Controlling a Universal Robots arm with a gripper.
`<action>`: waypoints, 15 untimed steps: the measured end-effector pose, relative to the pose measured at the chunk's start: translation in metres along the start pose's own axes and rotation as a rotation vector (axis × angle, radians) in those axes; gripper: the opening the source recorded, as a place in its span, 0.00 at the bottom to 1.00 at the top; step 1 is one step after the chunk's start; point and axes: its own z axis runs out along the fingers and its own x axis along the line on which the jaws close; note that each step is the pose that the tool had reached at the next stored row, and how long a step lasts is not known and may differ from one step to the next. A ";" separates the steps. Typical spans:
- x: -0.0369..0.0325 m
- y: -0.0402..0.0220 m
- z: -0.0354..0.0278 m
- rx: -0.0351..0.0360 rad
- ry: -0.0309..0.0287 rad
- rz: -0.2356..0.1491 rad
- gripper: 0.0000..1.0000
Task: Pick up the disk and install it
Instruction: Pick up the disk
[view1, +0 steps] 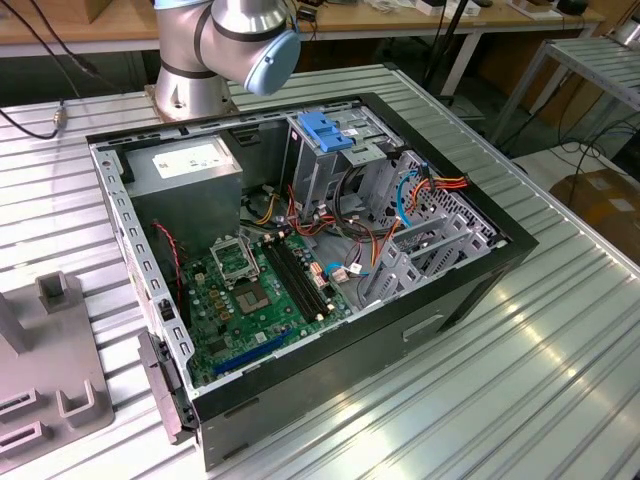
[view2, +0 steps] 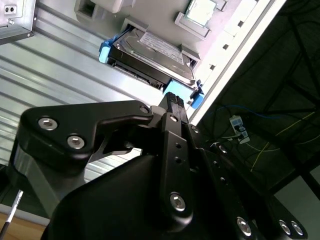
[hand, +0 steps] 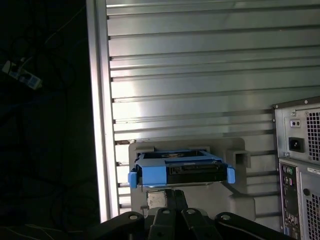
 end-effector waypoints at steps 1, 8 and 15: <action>0.0000 0.0000 0.0000 0.0000 0.0000 0.000 0.10; 0.0001 0.0000 0.0000 -0.0003 0.0001 -0.012 0.10; 0.0001 0.0000 0.0000 -0.0038 0.0014 -0.154 0.10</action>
